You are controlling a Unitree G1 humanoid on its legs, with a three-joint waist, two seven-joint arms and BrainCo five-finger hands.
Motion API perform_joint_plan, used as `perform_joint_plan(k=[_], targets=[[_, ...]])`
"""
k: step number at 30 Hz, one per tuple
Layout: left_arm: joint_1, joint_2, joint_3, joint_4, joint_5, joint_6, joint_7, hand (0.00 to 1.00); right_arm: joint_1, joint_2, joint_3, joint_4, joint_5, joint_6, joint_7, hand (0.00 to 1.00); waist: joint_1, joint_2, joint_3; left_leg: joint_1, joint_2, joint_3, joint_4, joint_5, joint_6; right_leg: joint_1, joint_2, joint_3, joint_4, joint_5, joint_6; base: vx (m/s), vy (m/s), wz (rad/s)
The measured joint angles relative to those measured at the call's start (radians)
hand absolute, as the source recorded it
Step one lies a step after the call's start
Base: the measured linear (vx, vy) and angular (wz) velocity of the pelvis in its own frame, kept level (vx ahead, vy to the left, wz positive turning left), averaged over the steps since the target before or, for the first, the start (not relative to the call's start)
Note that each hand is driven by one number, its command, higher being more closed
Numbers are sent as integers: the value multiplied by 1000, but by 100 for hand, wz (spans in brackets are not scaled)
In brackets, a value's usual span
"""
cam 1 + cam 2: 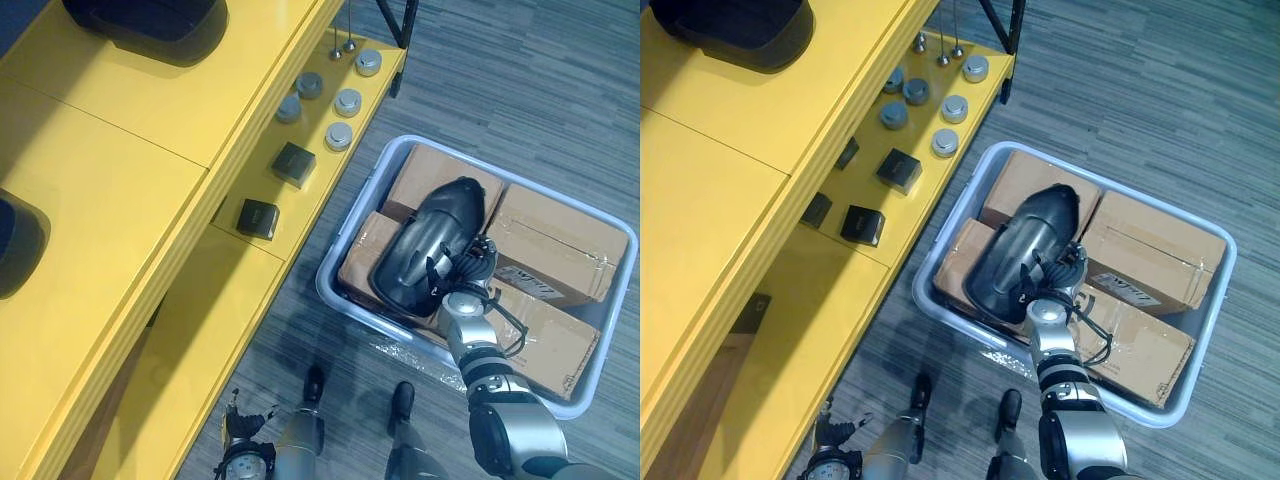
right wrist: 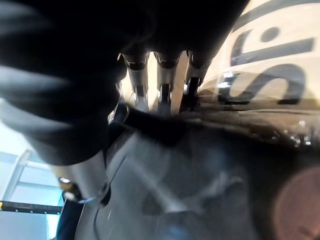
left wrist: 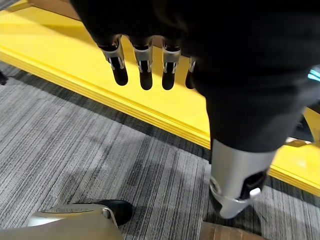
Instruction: Walk over and take plastic housings, then place them on the shelf
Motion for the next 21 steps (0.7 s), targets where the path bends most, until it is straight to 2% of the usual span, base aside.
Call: perform_joint_plan(k=[3, 8, 14, 17, 20, 21], targets=[[0, 3, 0, 3, 0, 4, -2, 0, -52, -35, -17, 89, 19, 31, 29, 100, 1, -4, -1, 20, 1, -1, -28, 12, -7, 9, 1, -1, 0, -4, -7, -1, -15, 2], [3, 7, 0, 3, -18, 14, -15, 0, -117, -81, -97, 202, 40, 53, 74, 100, 4, -7, 1, 54, 2, -10, -90, 48, -14, 19, 2, -12, -1, -7, -13, 25, -31, 8], [8, 9, 1, -1, -18, 16, -37, 0, -134, -125, -117, 241, 25, 98, 114, 100, 3, -13, 2, 76, -3, -32, -111, 60, -14, 44, 0, -28, -1, -8, -13, 30, 11, 12], [37, 9, 1, -76, -18, 18, -42, 0, -134, -128, -75, 181, -63, 115, 127, 100, -9, -18, 3, 81, -6, -28, -112, 62, -13, 47, -5, -25, -2, -7, -13, -4, 10, -1], [103, 6, -1, -316, -17, 20, -42, 0, -79, -157, 36, -13, -182, 128, 147, 100, -26, -27, 6, 81, -6, -25, -111, 63, -13, 47, -5, -24, -3, -7, -13, 0, 0, 0], [123, 4, -1, -438, -15, 19, -41, 0, -39, -175, 66, -125, -245, 128, 150, 100, -32, -31, 4, 83, -5, -25, -110, 63, -13, 48, -6, -24, -3, -7, -13, 0, 0, 0]])
